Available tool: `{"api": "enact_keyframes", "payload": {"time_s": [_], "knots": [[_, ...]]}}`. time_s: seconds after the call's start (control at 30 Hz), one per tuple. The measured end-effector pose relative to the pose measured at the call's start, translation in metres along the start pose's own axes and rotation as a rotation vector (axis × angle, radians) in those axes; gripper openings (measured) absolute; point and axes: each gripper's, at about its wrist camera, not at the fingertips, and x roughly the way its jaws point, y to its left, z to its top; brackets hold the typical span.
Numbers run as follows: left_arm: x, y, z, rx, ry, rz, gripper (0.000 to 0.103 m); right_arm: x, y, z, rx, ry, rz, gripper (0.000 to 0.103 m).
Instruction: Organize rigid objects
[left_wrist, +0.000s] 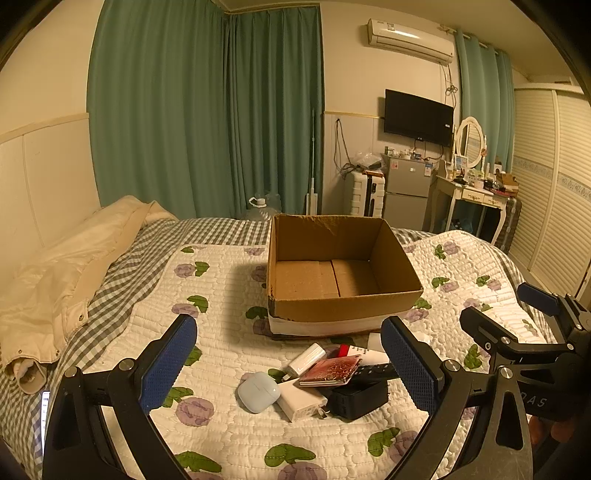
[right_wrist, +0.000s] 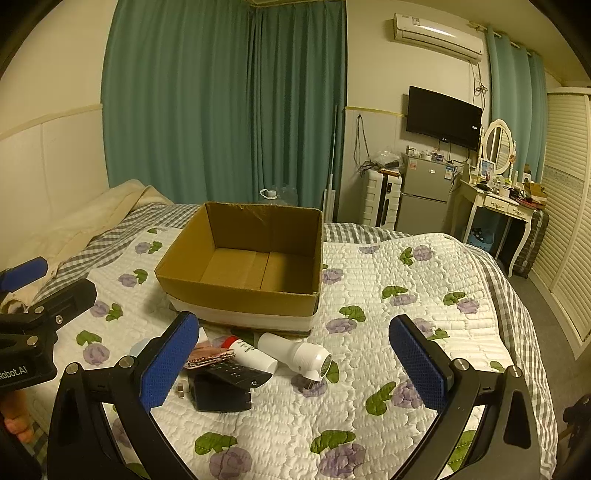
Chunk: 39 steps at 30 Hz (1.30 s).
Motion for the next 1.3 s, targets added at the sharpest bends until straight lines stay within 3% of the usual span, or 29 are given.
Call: {"api": "enact_keyframes", "payload": {"time_s": [1.3], "knots": [[0.0003,0.0021,-0.0026,0.008,-0.012,0.002,0.102,0.0022,0.0029,-0.0038,-0.011,0.008,0.009,0.103]]}}
